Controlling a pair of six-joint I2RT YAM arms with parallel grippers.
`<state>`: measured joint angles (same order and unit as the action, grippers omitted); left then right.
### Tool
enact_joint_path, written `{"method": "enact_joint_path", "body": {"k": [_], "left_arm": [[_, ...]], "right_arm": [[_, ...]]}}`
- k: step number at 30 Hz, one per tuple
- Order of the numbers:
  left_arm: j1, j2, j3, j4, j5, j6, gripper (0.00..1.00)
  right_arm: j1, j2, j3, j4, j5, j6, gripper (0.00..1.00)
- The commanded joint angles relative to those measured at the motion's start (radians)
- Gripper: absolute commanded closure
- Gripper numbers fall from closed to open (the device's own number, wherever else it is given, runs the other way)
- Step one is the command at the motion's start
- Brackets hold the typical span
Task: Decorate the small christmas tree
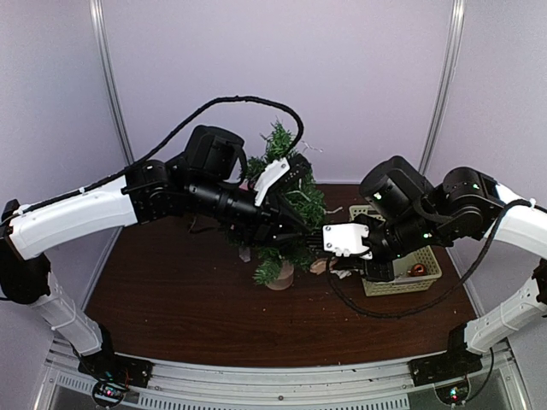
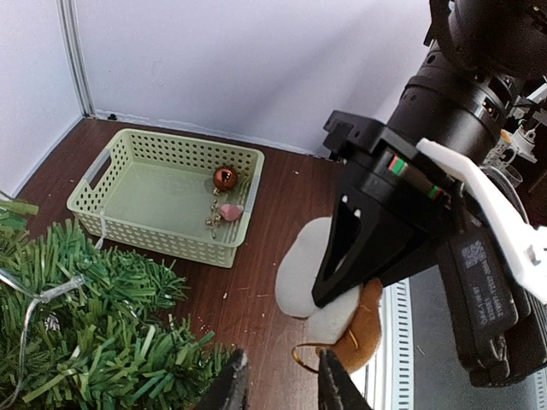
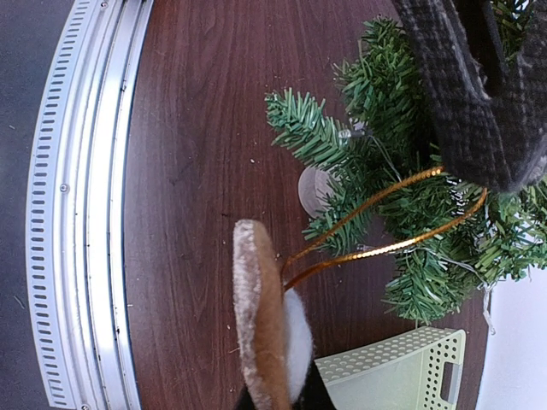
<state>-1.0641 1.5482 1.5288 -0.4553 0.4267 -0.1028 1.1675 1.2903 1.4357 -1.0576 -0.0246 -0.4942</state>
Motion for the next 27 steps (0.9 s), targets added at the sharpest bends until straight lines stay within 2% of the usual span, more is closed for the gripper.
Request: {"method": "enact_joint_path", "body": {"k": [1, 7, 15, 27], "left_arm": [[-0.005, 0.012, 0.035, 0.0, -0.004, 0.005, 0.73], [-0.005, 0.011, 0.04, 0.008, 0.02, 0.002, 0.8], [-0.005, 0.006, 0.03, 0.029, 0.058, 0.002, 1.0], [-0.003, -0.035, -0.011, 0.064, -0.071, -0.024, 1.0]], "right_arm": [[0.008, -0.014, 0.037, 0.01, 0.006, 0.002, 1.0], [0.008, -0.014, 0.036, 0.013, 0.006, 0.002, 1.0], [0.009, -0.014, 0.023, 0.022, 0.02, 0.002, 1.0], [-0.012, -0.031, -0.009, 0.052, 0.028, 0.0, 1.0]]}}
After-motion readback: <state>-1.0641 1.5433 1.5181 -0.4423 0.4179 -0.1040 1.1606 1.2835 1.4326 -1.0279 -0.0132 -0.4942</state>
